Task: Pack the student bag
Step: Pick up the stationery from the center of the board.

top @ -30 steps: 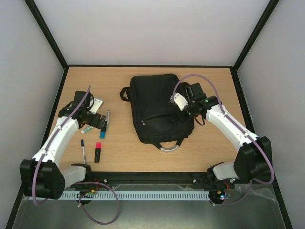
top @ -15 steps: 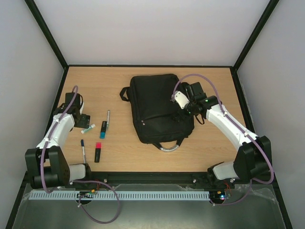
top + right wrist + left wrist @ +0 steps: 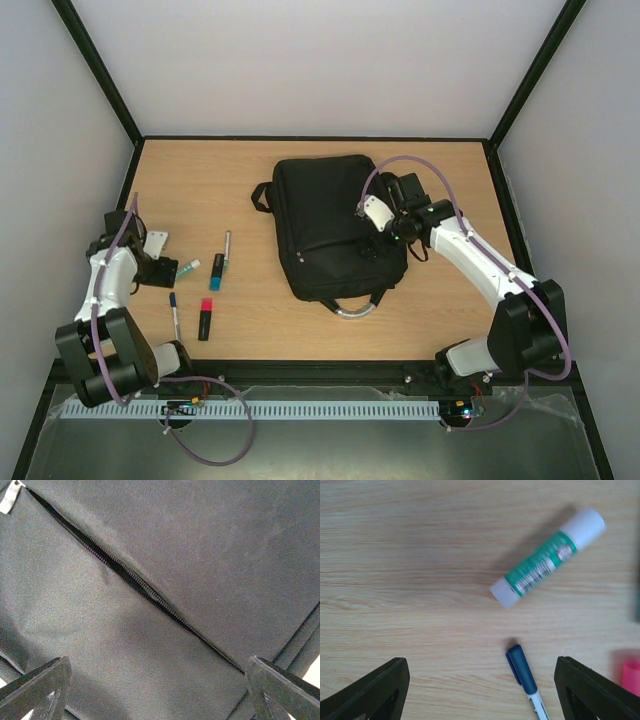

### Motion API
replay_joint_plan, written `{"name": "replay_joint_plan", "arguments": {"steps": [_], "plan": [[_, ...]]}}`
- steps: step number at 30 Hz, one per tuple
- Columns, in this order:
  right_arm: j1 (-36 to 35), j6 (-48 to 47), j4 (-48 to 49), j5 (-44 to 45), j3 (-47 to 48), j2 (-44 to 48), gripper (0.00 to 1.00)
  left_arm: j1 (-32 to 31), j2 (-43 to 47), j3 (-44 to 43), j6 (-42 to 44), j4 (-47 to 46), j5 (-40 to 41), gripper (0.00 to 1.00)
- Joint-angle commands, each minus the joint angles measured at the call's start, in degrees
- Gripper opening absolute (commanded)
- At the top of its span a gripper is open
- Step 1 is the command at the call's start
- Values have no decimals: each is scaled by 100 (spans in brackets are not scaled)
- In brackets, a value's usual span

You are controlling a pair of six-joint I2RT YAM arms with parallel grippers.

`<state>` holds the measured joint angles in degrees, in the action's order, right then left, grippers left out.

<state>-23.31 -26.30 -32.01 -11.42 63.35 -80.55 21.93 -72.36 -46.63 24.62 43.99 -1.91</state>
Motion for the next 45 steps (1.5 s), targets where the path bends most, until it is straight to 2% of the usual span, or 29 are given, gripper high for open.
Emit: {"name": "replay_joint_plan", "arguments": {"steps": [1, 5, 14, 17, 19, 21, 24, 33, 37, 45], "plan": [[20, -85, -397, -164, 200, -221, 95, 11, 418, 642, 903, 434, -7, 82], [19, -65, -362, -258, 208, -285, 94, 31, 627, 1145, 1121, 396, 162, 84], [18, 50, -303, -414, -26, -88, 94, 37, 347, 1342, 1072, 31, 178, 83], [20, 69, -304, -432, -145, 9, 94, 38, 173, 1354, 942, -145, 214, 76], [20, 95, -281, -446, -187, 30, 94, 36, -16, 1327, 823, -264, 215, 66], [20, 173, -230, -465, -204, 27, 94, 33, -266, 1272, 680, -380, 253, 63], [20, 203, -227, -525, -125, -25, 93, 31, -612, 1082, 609, -438, 166, 52], [20, 207, -176, -493, 94, -193, 93, 30, -1029, 801, 934, -314, -291, 26], [20, 205, -159, -477, 95, -198, 93, 30, -868, 749, 1233, 31, -495, 20], [20, 215, -100, -425, -1, -121, 92, 30, -194, 743, 1756, 678, -545, 16]]}}
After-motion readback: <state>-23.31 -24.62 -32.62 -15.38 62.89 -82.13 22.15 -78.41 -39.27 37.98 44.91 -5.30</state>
